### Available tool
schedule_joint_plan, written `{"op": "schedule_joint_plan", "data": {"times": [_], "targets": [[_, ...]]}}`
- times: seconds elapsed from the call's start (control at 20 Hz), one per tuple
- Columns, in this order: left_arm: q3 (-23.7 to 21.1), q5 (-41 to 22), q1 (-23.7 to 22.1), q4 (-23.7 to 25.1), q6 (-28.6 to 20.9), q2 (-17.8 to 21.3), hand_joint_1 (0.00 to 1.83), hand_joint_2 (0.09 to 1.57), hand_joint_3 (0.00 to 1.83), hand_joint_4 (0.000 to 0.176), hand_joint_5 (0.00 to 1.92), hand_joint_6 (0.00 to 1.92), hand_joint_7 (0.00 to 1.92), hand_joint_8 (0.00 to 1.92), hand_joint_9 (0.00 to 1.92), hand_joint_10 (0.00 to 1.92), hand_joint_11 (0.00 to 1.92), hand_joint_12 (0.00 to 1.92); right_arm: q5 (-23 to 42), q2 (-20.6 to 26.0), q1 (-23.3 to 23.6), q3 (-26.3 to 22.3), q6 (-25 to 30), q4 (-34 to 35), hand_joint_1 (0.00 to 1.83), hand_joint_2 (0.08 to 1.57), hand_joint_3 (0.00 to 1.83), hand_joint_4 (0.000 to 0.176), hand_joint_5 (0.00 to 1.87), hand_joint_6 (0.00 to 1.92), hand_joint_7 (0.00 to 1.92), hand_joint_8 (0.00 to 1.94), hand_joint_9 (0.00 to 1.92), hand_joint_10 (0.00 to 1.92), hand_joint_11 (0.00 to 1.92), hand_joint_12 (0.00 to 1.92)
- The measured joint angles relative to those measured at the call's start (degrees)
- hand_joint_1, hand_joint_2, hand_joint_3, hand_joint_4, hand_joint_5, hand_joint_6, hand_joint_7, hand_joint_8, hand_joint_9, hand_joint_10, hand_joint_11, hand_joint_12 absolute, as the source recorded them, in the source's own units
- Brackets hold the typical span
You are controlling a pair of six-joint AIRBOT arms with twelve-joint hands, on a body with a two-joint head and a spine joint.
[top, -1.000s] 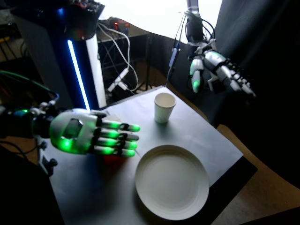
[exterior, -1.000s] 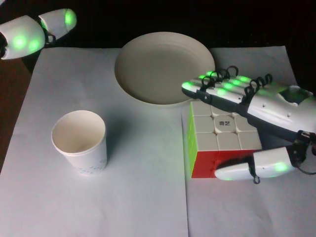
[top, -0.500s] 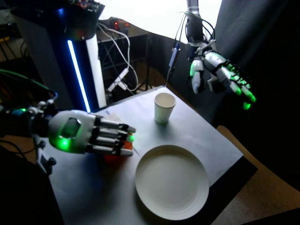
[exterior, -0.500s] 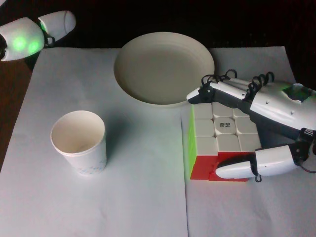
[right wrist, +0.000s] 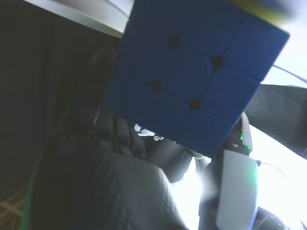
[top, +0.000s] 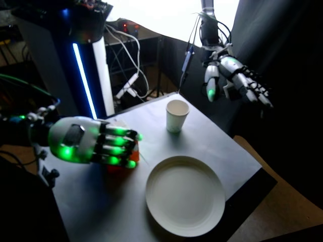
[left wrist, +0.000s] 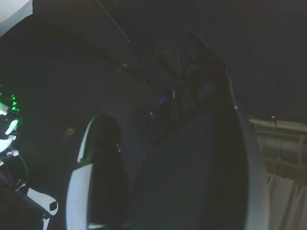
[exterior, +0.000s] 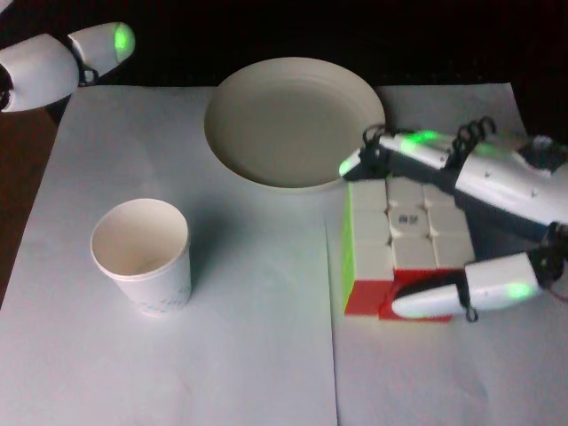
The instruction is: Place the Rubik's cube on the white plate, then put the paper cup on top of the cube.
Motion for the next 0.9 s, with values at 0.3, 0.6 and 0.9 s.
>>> {"op": "schedule_joint_plan", "data": {"times": [0.3,0.6,0.9], "targets": [[0.0,0.0,0.0,0.0,0.0,0.0,0.45,1.35,0.0,0.114,0.12,0.0,0.03,0.0,0.04,0.0,0.0,0.73,3.6,2.3,6.3,-0.2,-2.8,0.9,1.08,1.11,0.0,0.0,0.05,1.34,0.15,1.64,0.4,1.92,0.67,1.92],[0.0,-0.2,0.1,-0.3,0.0,0.0,0.5,1.35,0.0,0.083,0.13,0.0,0.01,0.0,0.01,0.0,0.0,0.69,1.9,0.2,11.9,3.1,-4.5,0.7,1.09,1.13,0.0,0.0,0.08,1.08,0.16,1.5,0.4,1.72,0.46,1.92],[0.4,-0.4,0.4,-0.3,0.0,0.0,0.42,1.36,0.0,0.062,0.12,0.0,0.02,0.0,0.07,0.0,0.0,0.84,-4.7,-7.6,18.1,10.4,-5.2,1.7,1.07,1.17,0.01,0.0,0.08,1.14,0.22,1.37,0.43,1.51,0.45,1.88]]}}
